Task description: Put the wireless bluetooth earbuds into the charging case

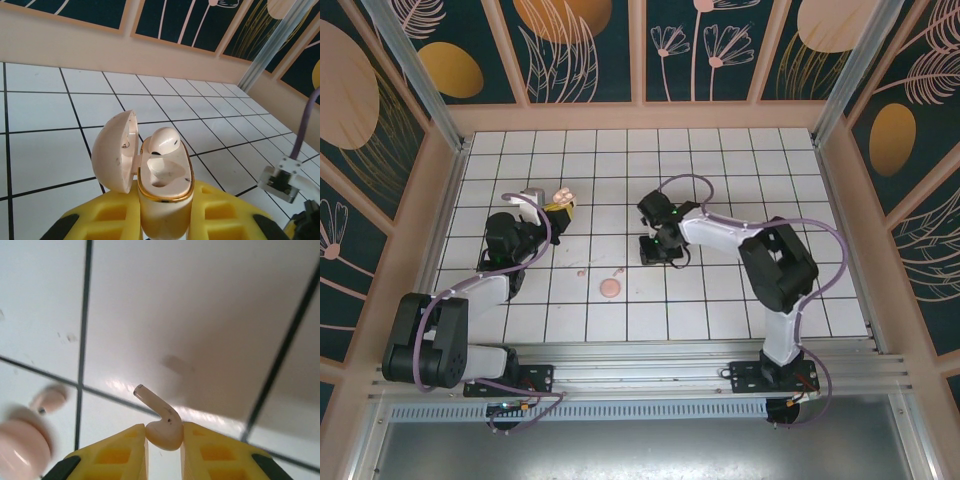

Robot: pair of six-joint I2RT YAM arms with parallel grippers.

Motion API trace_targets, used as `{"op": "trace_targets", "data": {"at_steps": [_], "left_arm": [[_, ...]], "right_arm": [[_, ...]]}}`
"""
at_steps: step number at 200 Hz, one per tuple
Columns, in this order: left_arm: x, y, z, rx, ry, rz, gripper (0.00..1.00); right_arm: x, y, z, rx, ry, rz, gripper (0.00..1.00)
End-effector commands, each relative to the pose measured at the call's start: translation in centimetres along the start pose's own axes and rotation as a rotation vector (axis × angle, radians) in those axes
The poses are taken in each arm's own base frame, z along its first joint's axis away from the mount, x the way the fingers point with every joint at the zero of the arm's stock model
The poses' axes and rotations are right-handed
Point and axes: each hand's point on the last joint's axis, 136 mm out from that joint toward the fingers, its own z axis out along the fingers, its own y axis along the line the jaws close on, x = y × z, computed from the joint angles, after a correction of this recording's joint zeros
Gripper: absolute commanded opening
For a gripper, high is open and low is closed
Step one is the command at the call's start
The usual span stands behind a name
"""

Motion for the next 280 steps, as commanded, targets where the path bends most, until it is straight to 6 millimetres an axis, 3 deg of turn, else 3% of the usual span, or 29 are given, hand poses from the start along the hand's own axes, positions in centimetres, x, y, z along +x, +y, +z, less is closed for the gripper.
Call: {"op": "trace_targets", "data": {"at_steps": [1,57,87,100,160,203,280], "left_arm": [[-2.1,-0.9,0.0,0.037,-0.042,0.04,0.11],[-2.3,-1.1,0.0,0.047,-0.044,0.038,0.11],[-2.5,-1.2,0.1,0.053,-0.047,0.04,0.11],[-2.6,-1.3,0.1,0.056,-0.049,0.039,0.11],[-3.0,-1.5,0.0,0.061,-0.058,0.042,0.11],[-3.1,-1.6,-0.1,0.063,-0.058,0.036,0.11],[-3.1,-1.5,-0.1,0.057,-0.057,0.037,0.11]], "right_arm": [[1.3,0.0,-1.7,-0.044,-0.01,-0.098,0.21],[3.8,-0.6,-4.6,-0.049,0.013,-0.411,0.22],[3.9,-1.5,-5.2,0.004,0.014,-0.55,0.23],[3.9,-1.0,-5.3,-0.028,-0.002,-0.57,0.23],[6.2,-1.7,-2.7,0.031,0.106,-0.625,0.22],[6.6,-2.3,-1.9,0.053,0.143,-0.632,0.23],[8.3,-5.1,-1.2,0.122,0.236,-0.577,0.23]]}}
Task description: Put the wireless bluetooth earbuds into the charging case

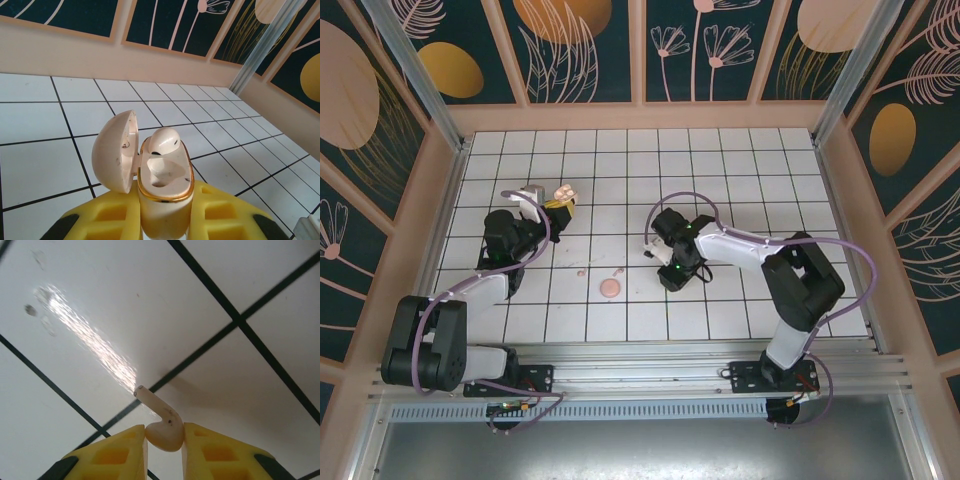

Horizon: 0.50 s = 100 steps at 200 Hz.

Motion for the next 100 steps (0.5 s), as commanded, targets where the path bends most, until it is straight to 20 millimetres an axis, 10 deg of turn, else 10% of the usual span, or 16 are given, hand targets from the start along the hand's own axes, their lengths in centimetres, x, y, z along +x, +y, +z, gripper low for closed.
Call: {"op": "trace_targets", "data": {"at_steps": [1,100], "left_arm": [[-2.1,-0.7,-0.1,0.026,-0.045,0.025,0.11],[-2.2,-0.7,-0.2,0.021,-0.045,0.031,0.11]], "right_arm": [[2.0,-0.5,1.0,0.017,0.088,0.015,0.23],[-0.1,-1.0,-1.0,-0.012,0.039,0.081,0.43]]}}
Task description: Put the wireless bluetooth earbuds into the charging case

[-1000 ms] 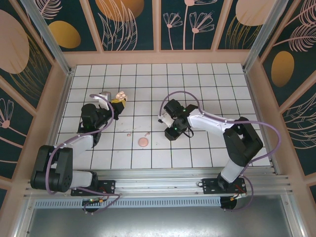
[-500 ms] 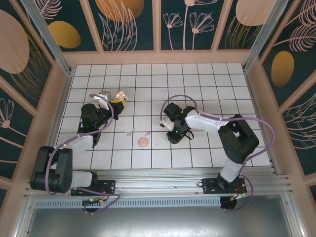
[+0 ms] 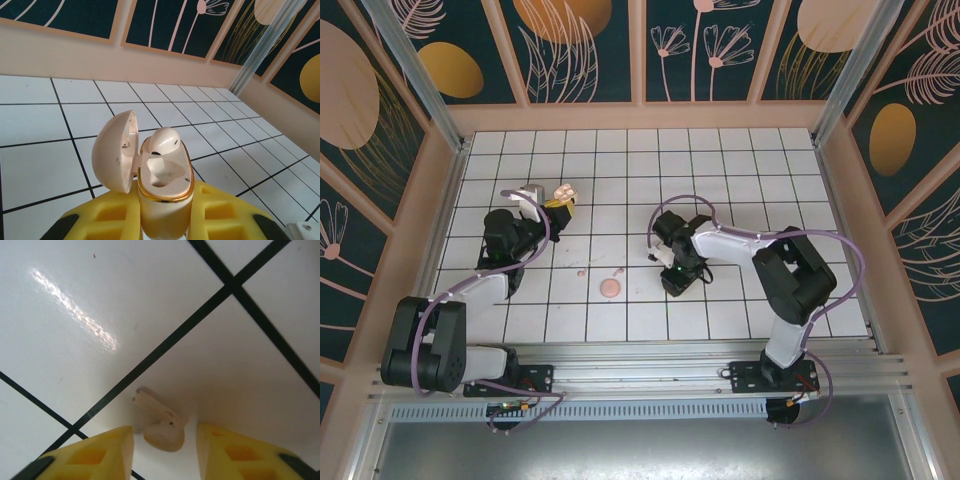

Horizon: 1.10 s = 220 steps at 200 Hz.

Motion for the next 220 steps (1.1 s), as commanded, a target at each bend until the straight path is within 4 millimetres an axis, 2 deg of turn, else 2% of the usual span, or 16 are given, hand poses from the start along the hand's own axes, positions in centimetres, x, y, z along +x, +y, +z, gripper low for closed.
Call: {"op": "trace_targets", "data": {"at_steps": [1,34,53,82,155,220], "left_arm": [[-2.0,-0.6,-0.1,0.02,-0.042,0.029,0.11],[-2.0,-0.6,-0.1,0.019,-0.045,0.029,0.11],[-2.0,-0.6,-0.1,0.02,-0.043,0.028,0.11],[-2.0,-0.6,-0.1,0.019,-0.043,0.027,0.11],[-2.0,-0.5,-0.2,0.012,-0.039,0.03,0.11],[-2.1,-0.5,-0.2,0.005,-0.04,0.034,0.11]], "right_arm": [[-1.1,-0.1,-2.2,-0.028,-0.036,0.048,0.43],[-3.6,0.9,-5.2,-0.09,-0.139,0.091,0.44],[-4.8,1.7,-5.5,-0.149,-0.159,0.134,0.44],[-5.5,2.7,-4.4,-0.229,-0.138,0.175,0.39],[-3.6,2.7,-0.9,-0.232,-0.051,0.216,0.39],[-2.6,2.9,0.9,-0.222,0.001,0.221,0.39]]}}
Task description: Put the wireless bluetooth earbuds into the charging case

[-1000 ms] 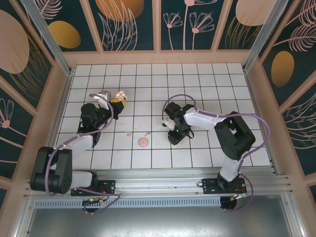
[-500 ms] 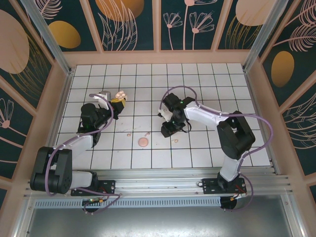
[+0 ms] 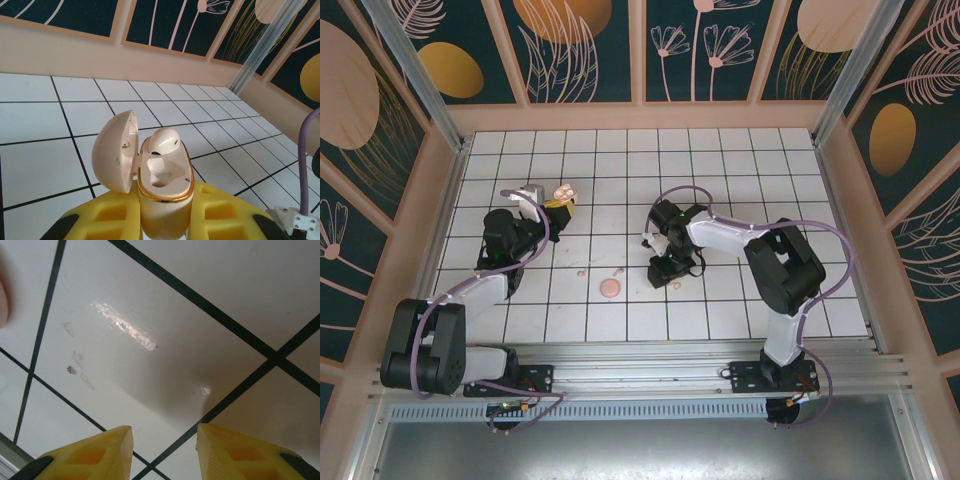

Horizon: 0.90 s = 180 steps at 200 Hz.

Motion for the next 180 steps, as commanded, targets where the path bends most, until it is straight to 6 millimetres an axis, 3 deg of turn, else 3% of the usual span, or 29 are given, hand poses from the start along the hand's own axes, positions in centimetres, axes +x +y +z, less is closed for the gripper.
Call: {"op": "trace_targets", "data": {"at_steps": [1,47,104,152,180], "left_arm": [[-2.1,-0.5,-0.2,0.008,-0.048,0.039,0.11],[-2.1,-0.5,-0.1,0.009,-0.045,0.038,0.11],[-2.0,-0.4,-0.2,0.008,-0.042,0.037,0.11],[-1.8,-0.4,-0.1,0.008,-0.039,0.037,0.11],[-1.9,-0.4,-0.2,0.007,-0.04,0.039,0.11]], "right_arm": [[0.9,-0.1,1.0,0.01,0.035,0.009,0.39],[2.0,-0.4,1.4,0.038,0.077,0.0,0.39],[3.1,1.2,0.3,0.021,0.095,-0.057,0.35],[2.0,2.3,-2.3,0.02,0.009,-0.025,0.36],[0.7,1.7,-5.1,0.039,-0.113,0.228,0.37]]}}
